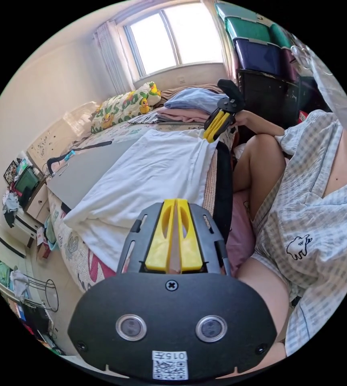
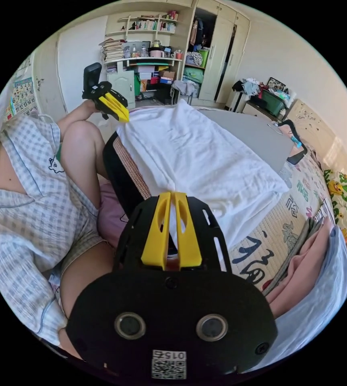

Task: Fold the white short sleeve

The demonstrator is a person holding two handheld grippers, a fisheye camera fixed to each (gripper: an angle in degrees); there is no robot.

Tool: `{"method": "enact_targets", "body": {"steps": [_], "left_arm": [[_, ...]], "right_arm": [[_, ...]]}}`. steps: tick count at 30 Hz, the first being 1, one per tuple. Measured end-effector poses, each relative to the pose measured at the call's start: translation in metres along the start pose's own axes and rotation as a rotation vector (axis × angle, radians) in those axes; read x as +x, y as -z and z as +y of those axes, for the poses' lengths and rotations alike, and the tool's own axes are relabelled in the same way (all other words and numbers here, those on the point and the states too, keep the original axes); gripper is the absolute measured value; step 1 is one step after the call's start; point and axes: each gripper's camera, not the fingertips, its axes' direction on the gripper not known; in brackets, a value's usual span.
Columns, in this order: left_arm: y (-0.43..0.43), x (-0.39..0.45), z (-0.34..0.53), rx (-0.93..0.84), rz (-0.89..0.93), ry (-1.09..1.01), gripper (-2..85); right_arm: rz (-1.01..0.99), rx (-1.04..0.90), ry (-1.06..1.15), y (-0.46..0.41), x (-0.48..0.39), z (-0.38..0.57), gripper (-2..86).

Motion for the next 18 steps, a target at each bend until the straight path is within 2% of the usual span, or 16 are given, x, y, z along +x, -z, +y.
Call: {"method": "enact_targets", "body": {"steps": [6, 8, 11, 14, 15, 18], "left_arm": [[-0.012, 0.001, 0.029, -0.076, 0.027, 0.007, -0.2], [-0.004, 0.002, 0.037, -0.058, 0.029, 0.02, -0.2], [0.025, -0.002, 0.058, 0.057, -0.049, 0.105, -0.1], [0.046, -0.029, 0.086, 0.188, -0.168, 0.348, 0.4], [0.046, -0.048, 0.1, 0.219, -0.194, 0.489, 0.7], [0.03, -0.1, 0.13, 0.222, -0.162, 0.761, 4.0]], "right_arm": [[-0.063, -0.037, -0.024, -0.013, -0.01, 0.018, 2.1], [-0.081, -0.002, -0.041, -0.003, -0.013, 0.022, 3.5], [-0.12, 0.127, -0.093, 0.021, -0.017, 0.028, 6.5], [-0.089, 0.223, -0.094, 0.032, -0.031, 0.017, 8.9], [-0.069, 0.237, -0.08, 0.029, -0.04, 0.005, 9.3], [-0.047, 0.23, -0.003, 0.011, -0.07, -0.035, 9.6]]}}
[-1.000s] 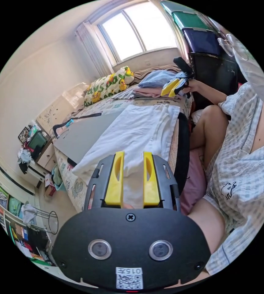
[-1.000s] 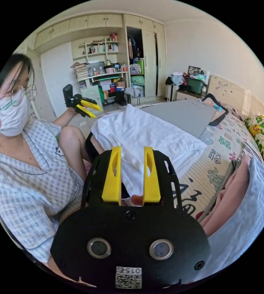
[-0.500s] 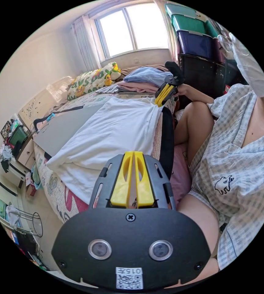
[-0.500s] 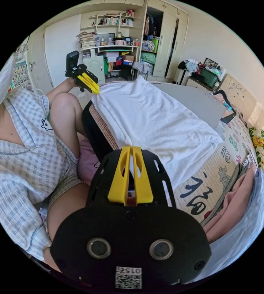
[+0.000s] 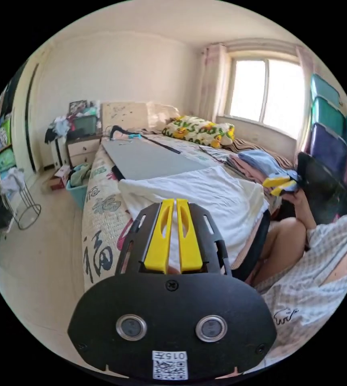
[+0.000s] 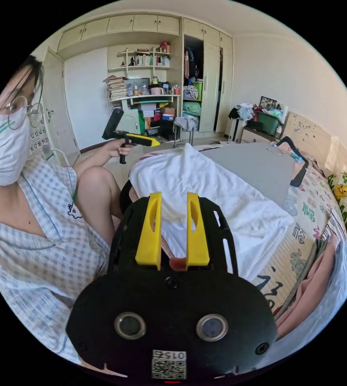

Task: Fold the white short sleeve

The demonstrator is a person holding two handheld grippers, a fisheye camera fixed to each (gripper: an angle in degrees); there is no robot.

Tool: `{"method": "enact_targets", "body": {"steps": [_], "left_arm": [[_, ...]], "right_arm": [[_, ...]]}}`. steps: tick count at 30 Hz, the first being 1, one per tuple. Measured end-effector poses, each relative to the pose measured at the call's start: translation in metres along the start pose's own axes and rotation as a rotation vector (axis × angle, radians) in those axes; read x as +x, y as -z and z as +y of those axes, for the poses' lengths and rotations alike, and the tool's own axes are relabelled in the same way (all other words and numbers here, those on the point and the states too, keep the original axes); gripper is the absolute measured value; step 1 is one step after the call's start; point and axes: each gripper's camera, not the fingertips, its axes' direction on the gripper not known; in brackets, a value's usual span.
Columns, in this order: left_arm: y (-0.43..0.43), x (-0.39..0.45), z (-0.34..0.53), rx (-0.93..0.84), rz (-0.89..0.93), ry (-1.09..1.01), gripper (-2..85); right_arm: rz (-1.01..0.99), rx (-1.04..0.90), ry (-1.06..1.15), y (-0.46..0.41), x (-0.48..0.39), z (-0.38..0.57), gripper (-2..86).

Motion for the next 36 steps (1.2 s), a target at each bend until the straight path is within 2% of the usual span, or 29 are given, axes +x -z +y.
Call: {"method": "enact_targets", "body": {"steps": [5, 9, 12, 15, 18, 21, 23, 28, 36], "left_arm": [[-0.03, -0.073, -0.015, -0.025, 0.137, 0.302, 8.0], [-0.06, -0.111, -0.031, -0.067, 0.17, 0.421, 8.2], [-0.082, -0.121, -0.04, -0.161, 0.262, 0.411, 6.4], [-0.081, -0.138, -0.05, -0.13, 0.273, 0.44, 1.1], [-0.079, -0.144, -0.065, -0.114, 0.331, 0.388, -0.2], [-0.082, -0.138, -0.079, -0.172, 0.225, 0.325, -0.5], [-0.081, -0.134, -0.087, -0.174, 0.216, 0.304, -0.4], [-0.08, -0.121, -0.105, -0.239, 0.136, 0.295, -0.3], [-0.063, -0.087, -0.136, -0.256, 0.042, 0.225, 0.4]], "right_arm": [[-0.085, 0.02, 0.125, -0.046, -0.044, -0.046, 9.4], [-0.123, -0.123, 0.17, -0.114, -0.068, -0.073, 11.1], [-0.146, -0.188, 0.17, -0.146, -0.074, -0.078, 11.6], [-0.069, -0.21, 0.187, -0.162, -0.079, -0.078, 8.7], [-0.071, -0.208, 0.196, -0.16, -0.078, -0.073, 4.2], [-0.133, -0.138, 0.183, -0.142, -0.068, -0.068, 2.6], [-0.169, -0.11, 0.171, -0.134, -0.062, -0.067, 2.1], [-0.215, -0.187, 0.164, -0.147, -0.055, -0.065, 1.9], [-0.22, -0.156, 0.212, -0.106, -0.051, -0.064, 4.0]]}}
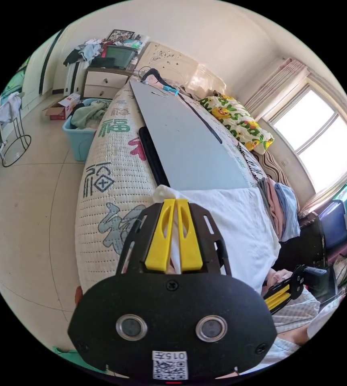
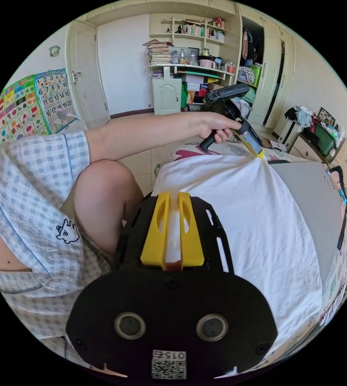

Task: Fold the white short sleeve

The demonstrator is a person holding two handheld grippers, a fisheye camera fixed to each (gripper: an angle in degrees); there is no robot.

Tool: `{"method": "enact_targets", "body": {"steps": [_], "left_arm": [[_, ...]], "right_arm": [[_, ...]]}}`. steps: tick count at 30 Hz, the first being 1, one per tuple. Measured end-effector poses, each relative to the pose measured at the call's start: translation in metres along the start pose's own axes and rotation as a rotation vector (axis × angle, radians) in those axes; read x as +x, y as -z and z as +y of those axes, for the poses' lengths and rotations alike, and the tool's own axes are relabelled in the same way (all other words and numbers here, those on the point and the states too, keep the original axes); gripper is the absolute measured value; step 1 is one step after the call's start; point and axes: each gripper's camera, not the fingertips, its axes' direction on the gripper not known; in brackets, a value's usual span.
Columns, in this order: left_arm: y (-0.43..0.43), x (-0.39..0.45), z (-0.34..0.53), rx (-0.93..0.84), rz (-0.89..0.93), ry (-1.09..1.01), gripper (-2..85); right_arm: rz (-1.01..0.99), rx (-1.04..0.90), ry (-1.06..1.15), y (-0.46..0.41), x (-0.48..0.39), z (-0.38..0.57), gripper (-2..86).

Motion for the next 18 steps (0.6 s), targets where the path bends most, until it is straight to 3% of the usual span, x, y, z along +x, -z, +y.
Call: {"method": "enact_targets", "body": {"steps": [7, 10, 14, 18], "left_arm": [[0.058, 0.08, -0.008, 0.159, -0.174, -0.137, 5.3], [0.075, 0.156, -0.016, 0.23, -0.204, -0.376, 6.8], [0.052, 0.26, -0.023, 0.199, -0.096, -0.737, 6.7], [-0.01, 0.358, -0.065, 0.094, -0.029, -0.886, 5.0]], "right_arm": [[-0.083, 0.106, -0.005, 0.092, 0.007, 0.055, 9.3], [0.095, 0.228, -0.128, 0.153, 0.019, 0.105, 9.6], [0.406, 0.323, -0.409, 0.225, 0.041, 0.184, 8.0], [0.456, 0.325, -0.675, 0.27, 0.075, 0.253, 7.9]]}}
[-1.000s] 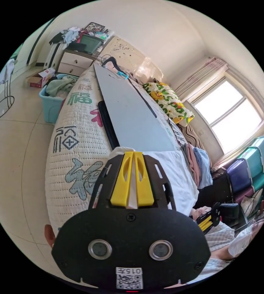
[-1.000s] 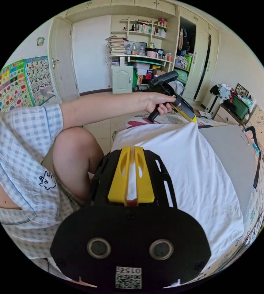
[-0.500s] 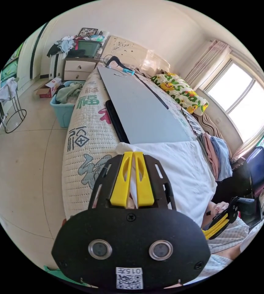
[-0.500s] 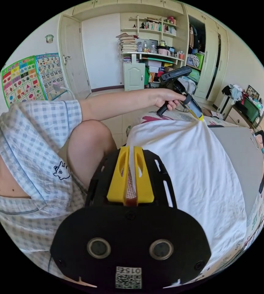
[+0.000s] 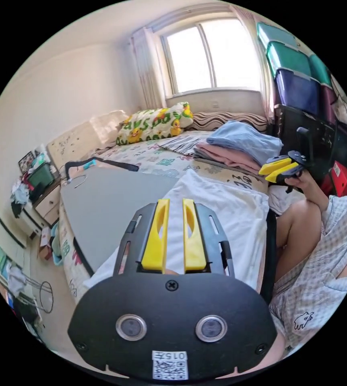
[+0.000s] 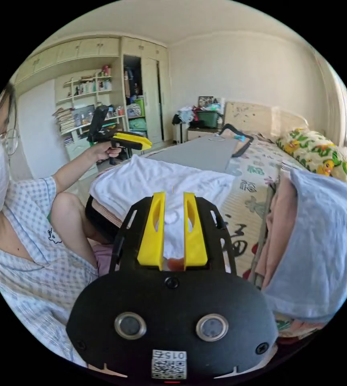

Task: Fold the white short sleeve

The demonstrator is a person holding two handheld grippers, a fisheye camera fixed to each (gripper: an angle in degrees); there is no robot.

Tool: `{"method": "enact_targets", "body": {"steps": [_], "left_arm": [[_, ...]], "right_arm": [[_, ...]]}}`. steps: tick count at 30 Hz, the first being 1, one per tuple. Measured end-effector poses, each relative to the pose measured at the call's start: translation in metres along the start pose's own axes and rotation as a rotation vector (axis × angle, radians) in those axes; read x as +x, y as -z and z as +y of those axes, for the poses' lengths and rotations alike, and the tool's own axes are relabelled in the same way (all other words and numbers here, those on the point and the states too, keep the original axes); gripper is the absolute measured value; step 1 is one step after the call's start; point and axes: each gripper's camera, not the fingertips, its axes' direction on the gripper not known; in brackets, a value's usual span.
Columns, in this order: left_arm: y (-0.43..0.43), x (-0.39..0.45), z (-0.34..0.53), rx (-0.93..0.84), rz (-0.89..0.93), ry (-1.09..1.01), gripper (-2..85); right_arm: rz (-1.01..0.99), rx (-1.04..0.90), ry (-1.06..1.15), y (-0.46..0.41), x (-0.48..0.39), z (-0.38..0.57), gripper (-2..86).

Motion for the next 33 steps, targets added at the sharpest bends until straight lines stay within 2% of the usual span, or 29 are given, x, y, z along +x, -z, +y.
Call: {"method": "enact_targets", "body": {"steps": [3, 6, 9, 11, 15, 18, 23, 26, 33], "left_arm": [[-0.052, 0.001, -0.07, -0.067, 0.071, -0.015, 4.3], [-0.103, -0.014, -0.132, -0.125, 0.183, 0.054, 4.8], [-0.157, -0.025, -0.18, -0.237, 0.236, 0.104, 6.5], [-0.184, -0.026, -0.202, -0.292, 0.221, 0.107, 7.3], [-0.222, -0.024, -0.237, -0.332, 0.212, 0.111, 8.2], [-0.244, -0.026, -0.252, -0.415, 0.114, 0.094, 8.2], [-0.269, -0.036, -0.256, -0.539, 0.128, 0.034, 3.0], [-0.271, -0.044, -0.254, -0.52, 0.165, 0.038, 0.7], [-0.235, -0.052, -0.254, -0.26, 0.128, 0.112, -0.3]], "right_arm": [[-0.062, -0.022, -0.11, 0.013, 0.04, 0.009, 8.3], [-0.133, -0.03, -0.147, 0.02, 0.059, 0.021, 9.0], [-0.118, -0.096, -0.164, 0.016, 0.071, 0.042, 10.0], [-0.122, -0.107, -0.191, 0.014, 0.079, 0.052, 10.5], [-0.309, -0.063, -0.244, 0.014, 0.097, 0.063, 10.5], [-0.341, -0.024, -0.253, 0.014, 0.103, 0.067, 9.6], [-0.374, 0.051, -0.257, 0.019, 0.114, 0.073, 4.2], [-0.414, 0.106, -0.283, 0.028, 0.121, 0.08, 1.8], [-0.215, 0.183, -0.302, 0.08, 0.122, 0.091, 0.5]]}}
